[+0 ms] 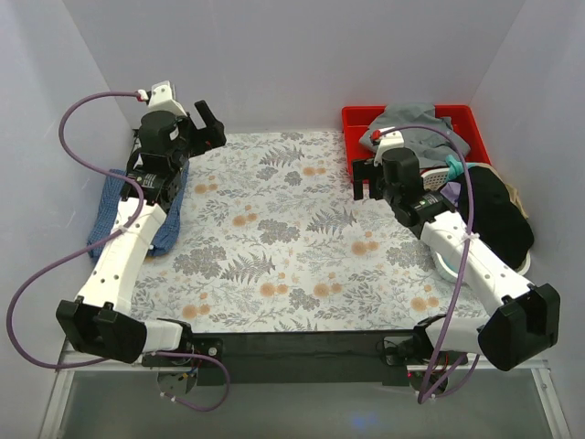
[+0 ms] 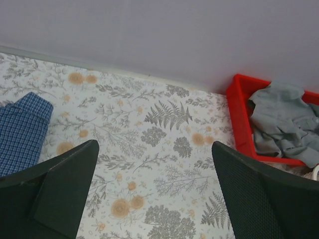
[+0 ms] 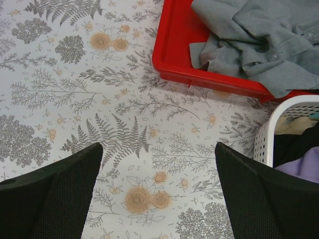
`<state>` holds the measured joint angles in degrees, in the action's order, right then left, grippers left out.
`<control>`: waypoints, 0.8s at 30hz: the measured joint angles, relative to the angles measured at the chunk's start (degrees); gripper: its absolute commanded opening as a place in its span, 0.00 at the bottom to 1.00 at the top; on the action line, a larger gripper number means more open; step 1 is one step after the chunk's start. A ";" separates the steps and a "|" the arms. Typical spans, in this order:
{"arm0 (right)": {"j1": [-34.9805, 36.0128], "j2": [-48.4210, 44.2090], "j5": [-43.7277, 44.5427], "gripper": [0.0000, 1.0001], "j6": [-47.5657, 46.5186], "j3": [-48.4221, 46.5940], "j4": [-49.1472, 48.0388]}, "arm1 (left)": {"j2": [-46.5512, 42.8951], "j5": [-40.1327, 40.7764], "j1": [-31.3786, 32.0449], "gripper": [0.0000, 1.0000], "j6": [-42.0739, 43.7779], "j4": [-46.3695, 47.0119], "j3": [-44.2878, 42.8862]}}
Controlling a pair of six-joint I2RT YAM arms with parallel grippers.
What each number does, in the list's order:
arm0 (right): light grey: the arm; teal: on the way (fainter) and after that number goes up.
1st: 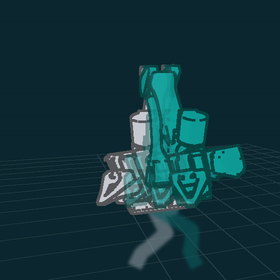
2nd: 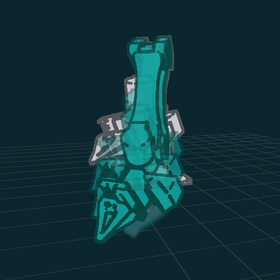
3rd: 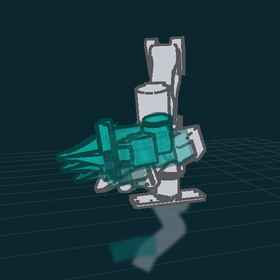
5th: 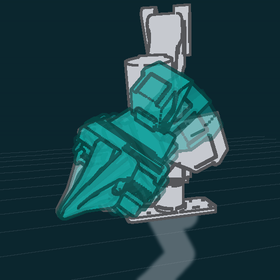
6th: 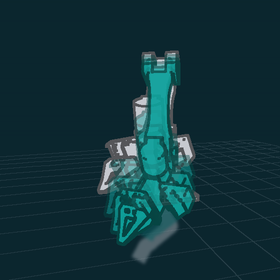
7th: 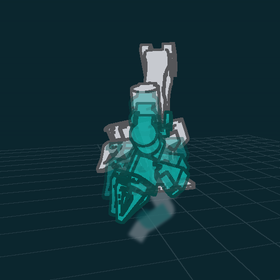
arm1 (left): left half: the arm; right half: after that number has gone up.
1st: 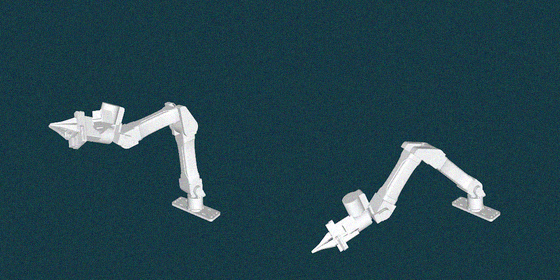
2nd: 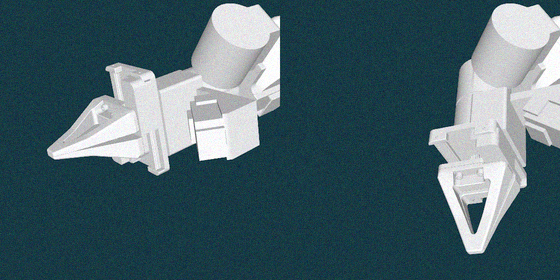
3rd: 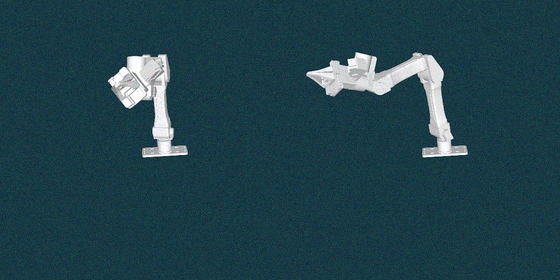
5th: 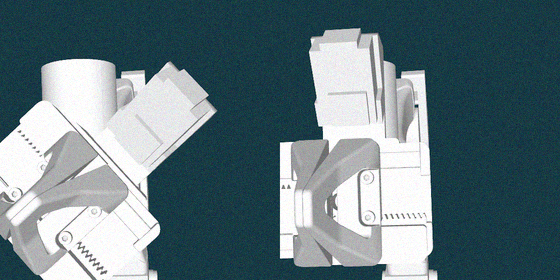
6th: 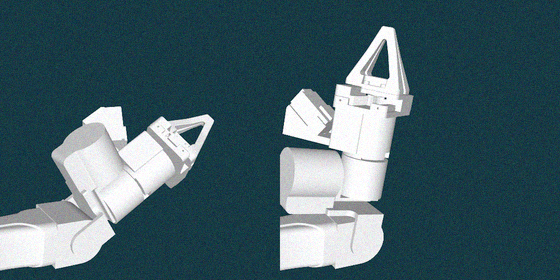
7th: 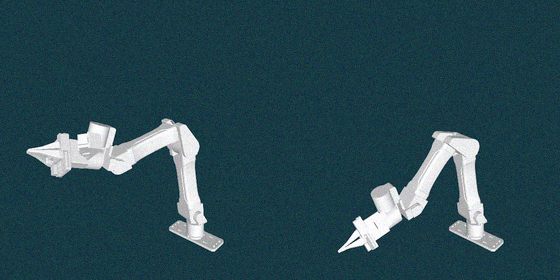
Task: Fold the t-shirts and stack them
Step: Grab the tshirt from the pile
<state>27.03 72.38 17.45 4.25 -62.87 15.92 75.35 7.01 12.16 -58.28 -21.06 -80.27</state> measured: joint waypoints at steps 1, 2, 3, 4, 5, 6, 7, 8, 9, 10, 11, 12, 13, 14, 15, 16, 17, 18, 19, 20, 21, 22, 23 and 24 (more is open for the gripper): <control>0.00 -0.20 0.28 0.98 -0.11 0.00 -0.39 | -0.52 -0.02 0.00 0.98 0.15 1.01 0.00; 0.00 -0.31 0.44 0.98 -0.42 0.00 -0.68 | -0.74 0.00 0.00 0.98 0.20 1.75 0.00; 0.00 -0.33 0.61 0.99 -0.76 -0.02 -0.85 | -0.63 0.02 0.00 0.98 0.15 2.19 0.00; 0.00 -0.26 1.07 0.98 -1.31 -0.02 -0.87 | -0.28 0.00 0.00 0.98 0.20 2.25 0.00; 0.00 -0.15 1.51 0.99 -1.60 -0.04 -0.85 | 0.33 -0.04 0.00 0.98 0.37 2.16 0.00; 0.00 0.15 2.34 0.98 -1.95 -0.17 -0.72 | 1.14 -0.09 0.00 0.98 0.50 2.05 -0.02; 0.00 0.66 3.76 0.98 -2.12 -0.44 -0.63 | 2.10 -0.13 0.00 0.98 0.63 1.79 -0.04; 0.02 1.40 5.95 0.98 -2.05 -0.79 -0.66 | 3.15 -0.17 0.00 0.98 0.66 1.38 -0.04; 0.07 2.36 8.94 0.98 -1.90 -1.20 -0.66 | 4.31 -0.24 0.00 0.98 0.63 0.92 -0.09; -0.07 3.50 12.28 0.98 -1.84 -1.64 -0.57 | 5.51 -0.66 0.00 0.98 0.57 0.28 -0.33; -0.44 4.72 15.23 0.98 -1.70 -2.19 -0.33 | 6.82 -1.60 -0.02 0.98 0.55 -0.48 -0.81; -1.18 5.92 17.99 0.98 -1.46 -2.64 -0.11 | 8.11 -2.84 -0.04 0.98 0.66 -1.25 -1.36; -2.25 6.88 20.15 0.99 -1.31 -3.04 0.35 | 9.25 -3.98 -0.04 0.98 0.76 -1.66 -1.70; -3.72 7.52 22.01 0.98 -0.87 -3.17 0.72 | 10.19 -4.98 -0.04 0.98 0.90 -2.14 -2.01; -5.38 7.65 23.23 0.98 -0.37 -3.19 1.20 | 10.88 -5.84 -0.04 0.98 0.94 -2.69 -2.21; -7.26 7.56 24.37 0.97 0.09 -3.19 1.73 | 11.47 -6.38 -0.04 0.98 0.96 -3.21 -2.27; -9.16 7.17 25.22 0.95 0.50 -3.19 1.97 | 11.82 -7.06 -0.02 0.98 0.94 -3.74 -2.29; -11.06 6.64 26.03 0.92 0.94 -3.19 2.10 | 12.04 -7.76 -0.02 0.98 0.96 -4.26 -2.29; -12.87 6.03 26.86 0.92 1.44 -3.19 2.21 | 12.24 -8.46 -0.02 0.97 0.90 -4.59 -2.29; -14.32 5.31 28.35 0.92 1.90 -3.19 2.32 | 12.35 -9.16 -0.02 0.94 0.83 -4.72 -2.29; -15.30 4.46 30.25 0.92 2.21 -3.15 2.45 | 12.46 -9.84 -0.02 0.91 0.68 -4.72 -2.29; -15.85 3.63 31.98 0.92 2.54 -3.08 2.49 | 12.52 -10.71 -0.02 0.89 0.57 -4.66 -2.29; -16.15 2.78 33.66 0.92 2.82 -3.08 2.56 | 12.61 -11.47 -0.02 0.87 0.55 -4.59 -2.29; -16.37 2.03 35.28 0.92 2.97 -3.08 2.56 | 12.72 -12.35 -0.02 0.87 0.35 -4.50 -2.29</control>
<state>10.66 74.41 52.73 7.22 -65.95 18.48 88.07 -5.34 12.14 -57.93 -25.56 -82.56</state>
